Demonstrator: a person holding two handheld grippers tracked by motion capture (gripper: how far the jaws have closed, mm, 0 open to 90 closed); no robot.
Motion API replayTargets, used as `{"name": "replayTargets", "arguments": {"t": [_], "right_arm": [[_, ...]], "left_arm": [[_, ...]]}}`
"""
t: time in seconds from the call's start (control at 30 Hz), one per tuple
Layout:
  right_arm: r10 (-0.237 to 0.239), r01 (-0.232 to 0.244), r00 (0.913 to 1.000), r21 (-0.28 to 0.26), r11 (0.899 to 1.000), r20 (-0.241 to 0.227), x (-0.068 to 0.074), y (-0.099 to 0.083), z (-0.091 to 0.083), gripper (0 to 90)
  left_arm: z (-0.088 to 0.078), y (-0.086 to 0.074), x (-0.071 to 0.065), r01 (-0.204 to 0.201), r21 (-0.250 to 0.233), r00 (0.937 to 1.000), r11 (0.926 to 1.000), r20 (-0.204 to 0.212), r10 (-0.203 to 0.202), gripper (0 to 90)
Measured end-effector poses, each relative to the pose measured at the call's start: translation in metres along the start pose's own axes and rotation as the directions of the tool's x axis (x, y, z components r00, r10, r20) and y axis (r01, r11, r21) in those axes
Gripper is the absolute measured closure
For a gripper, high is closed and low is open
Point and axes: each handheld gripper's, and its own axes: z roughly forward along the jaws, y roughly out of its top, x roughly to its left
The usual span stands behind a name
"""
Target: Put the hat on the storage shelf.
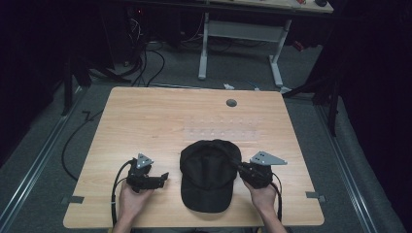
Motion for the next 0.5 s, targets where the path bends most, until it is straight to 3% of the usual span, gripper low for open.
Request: {"name": "replayTargets", "arguments": {"t": [0.03, 0.13, 0.17, 0.2, 0.23, 0.37, 0.5], "right_arm": [[-0.004, 0.004, 1.0, -0.004, 1.0, -0.002, 0.0, 0.001, -0.002, 88.0], [-0.019, 0.019, 0.9998, -0.025, 0.999, -0.01, 0.0, 0.005, -0.008, 88.0], [-0.042, 0.042, 0.999, -0.039, 0.998, -0.013, 0.0, 0.011, -0.014, 88.1], [-0.052, 0.052, 0.9985, -0.046, 0.998, -0.016, 0.0, 0.014, -0.017, 88.1], [-0.058, 0.057, 0.9981, -0.056, 0.997, -0.021, 0.0, 0.016, -0.019, 88.1], [-0.078, 0.075, 0.9963, -0.084, 0.994, -0.036, 0.0, 0.026, -0.027, 88.1], [-0.082, 0.077, 0.9955, -0.098, 0.992, -0.047, -0.001, 0.03, -0.031, 88.2]], "left_arm": [[0.0, 0.0, 0.0, 0.0, 0.0, 1.0, 1.0, 0.0, 0.0, 16.2], [-0.007, 0.007, -0.005, 0.06, -0.003, 0.9961, 0.9982, 0.065, -0.059, 15.8], [-0.01, 0.01, -0.007, 0.07, 0.001, 0.9938, 0.9975, 0.086, -0.07, 15.1], [-0.014, 0.014, -0.011, 0.091, 0.018, 0.9878, 0.9957, 0.125, -0.092, 15.0], [-0.014, 0.014, -0.011, 0.091, 0.018, 0.9878, 0.9957, 0.125, -0.092, 14.8], [-0.019, 0.017, -0.019, 0.098, 0.073, 0.9747, 0.9925, 0.194, -0.111, 14.1], [-0.019, 0.016, -0.026, 0.088, 0.102, 0.9672, 0.9909, 0.229, -0.11, 14.0]]}}
